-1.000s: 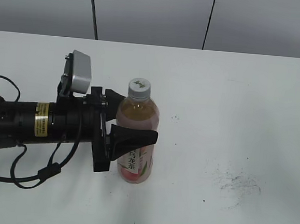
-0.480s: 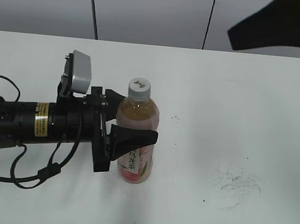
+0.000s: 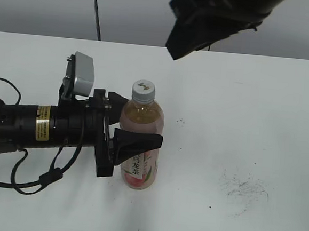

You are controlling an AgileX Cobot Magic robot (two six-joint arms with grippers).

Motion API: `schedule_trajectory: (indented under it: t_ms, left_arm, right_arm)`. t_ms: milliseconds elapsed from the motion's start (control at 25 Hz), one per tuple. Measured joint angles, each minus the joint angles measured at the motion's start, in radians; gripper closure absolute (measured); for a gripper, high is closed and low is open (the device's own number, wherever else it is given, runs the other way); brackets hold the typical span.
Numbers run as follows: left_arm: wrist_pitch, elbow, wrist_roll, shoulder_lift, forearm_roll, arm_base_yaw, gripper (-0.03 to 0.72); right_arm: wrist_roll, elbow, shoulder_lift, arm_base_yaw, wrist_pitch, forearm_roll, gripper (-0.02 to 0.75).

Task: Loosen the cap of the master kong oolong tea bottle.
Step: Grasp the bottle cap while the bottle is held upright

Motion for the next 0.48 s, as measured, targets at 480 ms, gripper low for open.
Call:
schedule_trajectory:
  t_ms: [480]
  left_arm:
    - [0.0, 0.0, -0.001, 0.0, -0.003, 0.0, 0.237]
  right_arm:
    - [0.393, -0.325, 0.291, 0.164, 0.12, -0.202, 0.307]
